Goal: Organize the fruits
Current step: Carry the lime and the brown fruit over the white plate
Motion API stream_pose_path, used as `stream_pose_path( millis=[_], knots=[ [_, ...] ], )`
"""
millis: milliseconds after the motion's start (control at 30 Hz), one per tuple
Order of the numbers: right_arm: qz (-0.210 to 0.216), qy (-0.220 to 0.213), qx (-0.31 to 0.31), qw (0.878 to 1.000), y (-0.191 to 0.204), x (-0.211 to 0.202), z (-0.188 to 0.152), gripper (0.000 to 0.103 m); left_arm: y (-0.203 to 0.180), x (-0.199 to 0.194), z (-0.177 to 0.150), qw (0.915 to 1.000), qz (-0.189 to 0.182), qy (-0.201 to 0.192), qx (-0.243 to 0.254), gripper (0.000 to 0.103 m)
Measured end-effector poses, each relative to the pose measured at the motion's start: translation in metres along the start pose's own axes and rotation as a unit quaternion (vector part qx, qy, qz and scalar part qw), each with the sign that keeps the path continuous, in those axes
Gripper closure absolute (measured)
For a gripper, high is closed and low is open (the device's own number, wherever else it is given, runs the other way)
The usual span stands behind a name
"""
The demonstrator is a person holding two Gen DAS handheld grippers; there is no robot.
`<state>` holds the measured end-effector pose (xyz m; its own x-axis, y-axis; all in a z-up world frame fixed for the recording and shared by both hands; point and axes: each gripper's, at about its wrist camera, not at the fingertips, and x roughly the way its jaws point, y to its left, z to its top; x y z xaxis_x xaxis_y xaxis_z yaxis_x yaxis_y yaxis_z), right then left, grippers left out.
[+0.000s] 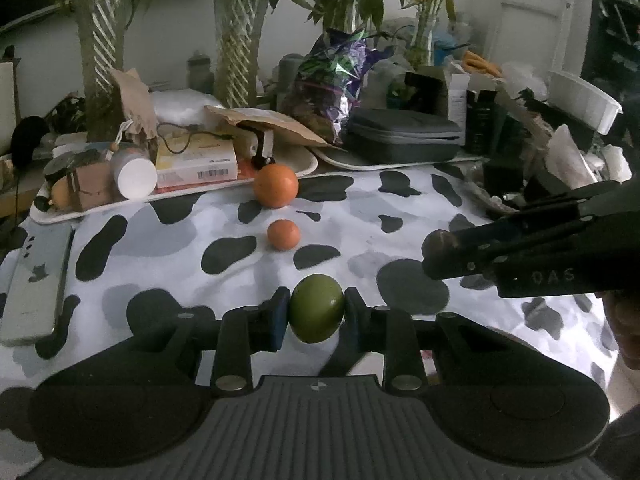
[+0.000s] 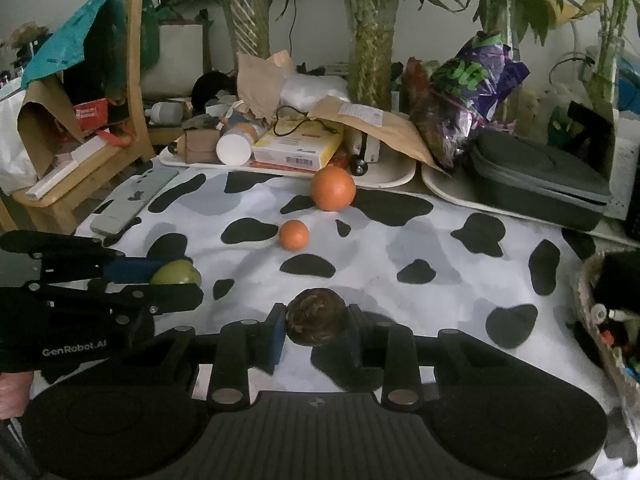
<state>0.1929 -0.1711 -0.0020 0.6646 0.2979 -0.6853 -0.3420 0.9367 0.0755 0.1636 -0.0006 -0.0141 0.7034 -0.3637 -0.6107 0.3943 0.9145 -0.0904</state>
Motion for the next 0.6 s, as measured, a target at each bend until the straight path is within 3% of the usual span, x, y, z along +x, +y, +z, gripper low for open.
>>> stream_pose_path(
  millis=[300,600],
  knots=[
    [0.005,0.004,-0.009,1.0,0.012,-0.02,-0.015,0.07,-0.014,-0.019,-0.014,0.9999,-0.011,0.006,0.006,0.075],
    [0.006,0.023,-0.009,1.0,0.014,-0.028,-0.027,0.07,-0.016,-0.024,-0.026,0.9991,-0.02,0.039,0.0,0.075]
  ],
)
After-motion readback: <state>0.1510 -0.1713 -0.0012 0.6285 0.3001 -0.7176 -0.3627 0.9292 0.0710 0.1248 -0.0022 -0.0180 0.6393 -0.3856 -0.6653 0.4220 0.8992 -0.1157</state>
